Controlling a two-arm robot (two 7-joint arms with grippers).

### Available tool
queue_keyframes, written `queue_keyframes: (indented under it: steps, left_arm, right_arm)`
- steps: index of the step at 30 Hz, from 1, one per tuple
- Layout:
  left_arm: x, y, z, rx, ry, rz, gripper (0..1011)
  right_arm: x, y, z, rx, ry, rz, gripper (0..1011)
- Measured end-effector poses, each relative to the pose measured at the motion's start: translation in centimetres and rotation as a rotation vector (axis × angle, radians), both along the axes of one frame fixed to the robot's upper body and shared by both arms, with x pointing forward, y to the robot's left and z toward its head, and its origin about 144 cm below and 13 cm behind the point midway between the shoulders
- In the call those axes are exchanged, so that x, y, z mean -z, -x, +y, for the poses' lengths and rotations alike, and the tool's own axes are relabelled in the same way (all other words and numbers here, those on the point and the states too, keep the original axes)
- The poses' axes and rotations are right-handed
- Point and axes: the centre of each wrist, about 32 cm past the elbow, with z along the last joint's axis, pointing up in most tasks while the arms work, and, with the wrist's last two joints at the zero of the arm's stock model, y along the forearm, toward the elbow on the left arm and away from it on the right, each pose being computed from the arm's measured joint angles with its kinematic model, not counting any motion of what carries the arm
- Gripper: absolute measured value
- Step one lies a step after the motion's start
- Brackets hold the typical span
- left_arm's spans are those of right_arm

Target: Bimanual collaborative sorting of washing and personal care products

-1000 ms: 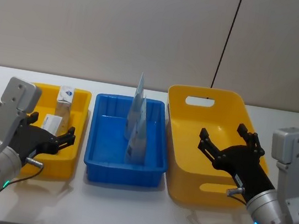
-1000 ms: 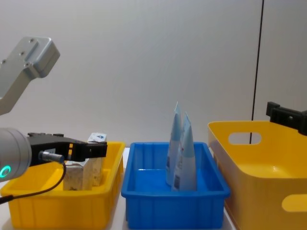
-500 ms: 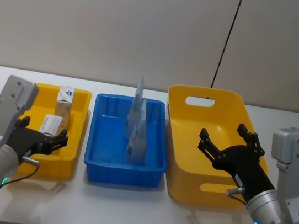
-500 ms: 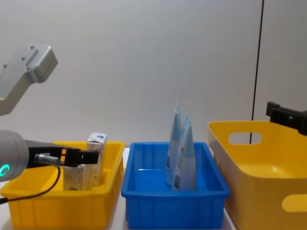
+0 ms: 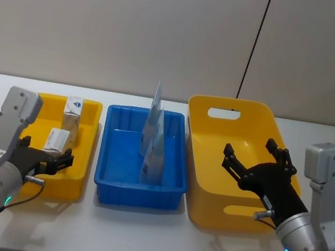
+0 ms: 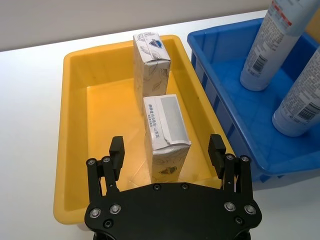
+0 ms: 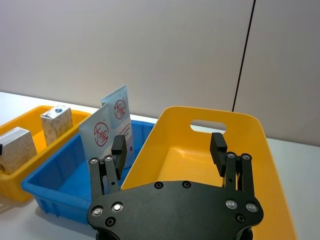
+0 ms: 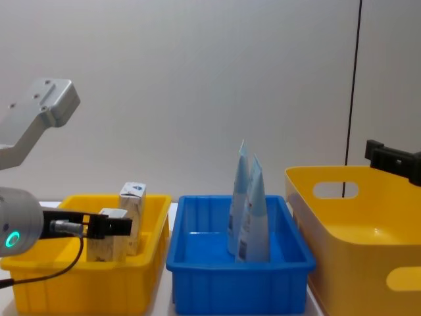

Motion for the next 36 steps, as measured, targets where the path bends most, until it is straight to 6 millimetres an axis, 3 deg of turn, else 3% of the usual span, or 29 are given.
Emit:
queue_keyframes:
  steps: [36]
  left_arm:
    - [1.3, -2.2, -0.2, -0.003, 0.012, 0.038, 1001]
  right_arm:
    - [0.0, 0.0, 0.0, 0.0, 0.0, 0.0, 1003]
